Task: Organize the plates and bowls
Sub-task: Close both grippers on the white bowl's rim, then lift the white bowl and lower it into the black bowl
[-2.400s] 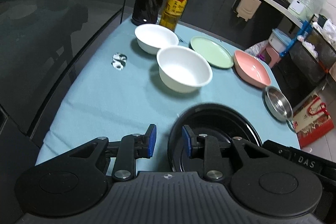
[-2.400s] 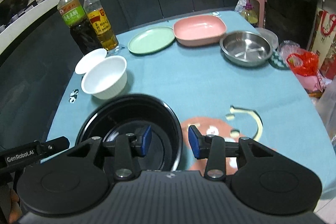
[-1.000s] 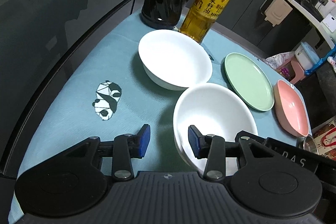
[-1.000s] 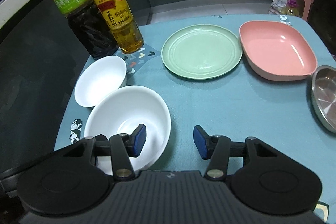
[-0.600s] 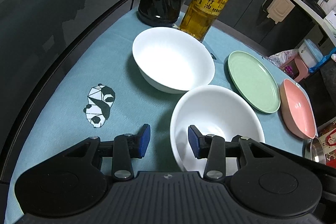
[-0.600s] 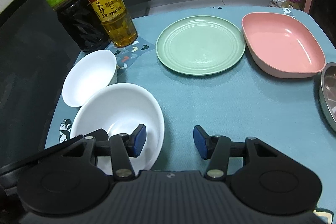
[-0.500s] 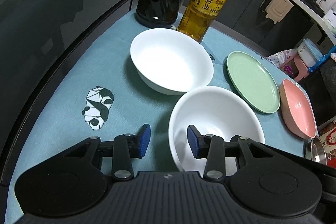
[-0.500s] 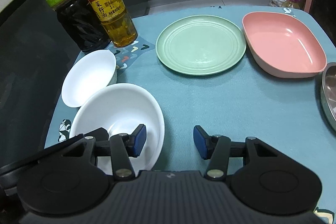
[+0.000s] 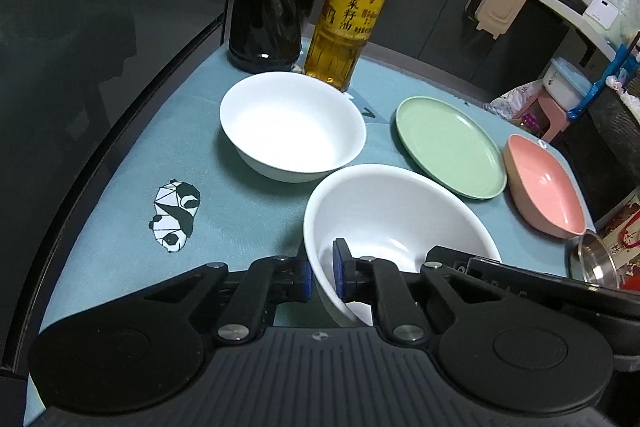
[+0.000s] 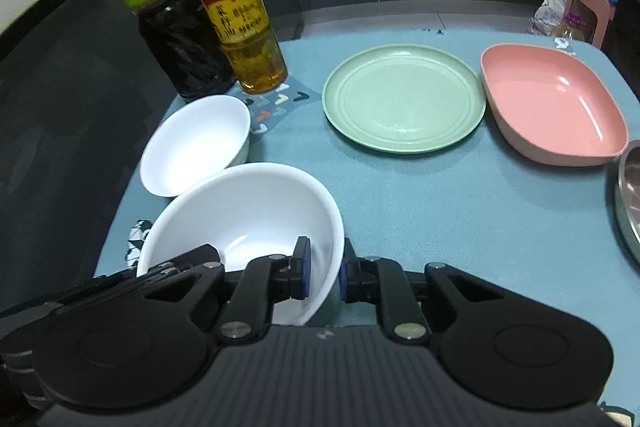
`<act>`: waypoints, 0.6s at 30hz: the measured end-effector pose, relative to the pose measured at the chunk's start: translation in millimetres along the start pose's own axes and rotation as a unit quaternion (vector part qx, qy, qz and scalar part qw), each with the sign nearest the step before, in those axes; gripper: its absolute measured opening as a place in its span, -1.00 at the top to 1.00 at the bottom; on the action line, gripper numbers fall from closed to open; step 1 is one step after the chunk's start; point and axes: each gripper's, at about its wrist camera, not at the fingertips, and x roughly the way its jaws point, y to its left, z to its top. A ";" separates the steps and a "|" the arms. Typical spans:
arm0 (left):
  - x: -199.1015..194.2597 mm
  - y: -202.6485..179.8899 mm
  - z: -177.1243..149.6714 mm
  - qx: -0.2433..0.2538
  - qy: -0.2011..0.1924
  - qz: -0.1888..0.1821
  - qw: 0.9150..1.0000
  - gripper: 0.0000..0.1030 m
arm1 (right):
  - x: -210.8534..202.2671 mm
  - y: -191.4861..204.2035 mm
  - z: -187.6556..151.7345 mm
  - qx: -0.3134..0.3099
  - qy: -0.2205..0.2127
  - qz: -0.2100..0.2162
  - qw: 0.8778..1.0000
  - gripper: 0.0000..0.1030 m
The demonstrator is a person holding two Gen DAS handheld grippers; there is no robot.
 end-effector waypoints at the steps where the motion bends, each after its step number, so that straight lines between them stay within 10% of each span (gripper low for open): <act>1: -3.9 -1.3 -0.3 0.000 -0.002 0.000 1.000 0.81 | -2.4 0.0 -0.3 0.000 -0.001 0.000 1.000 0.71; 18: -76.3 -29.1 -33.2 0.037 -0.023 -0.032 0.999 0.81 | -82.4 -5.6 -34.4 0.016 -0.037 0.001 0.999 0.63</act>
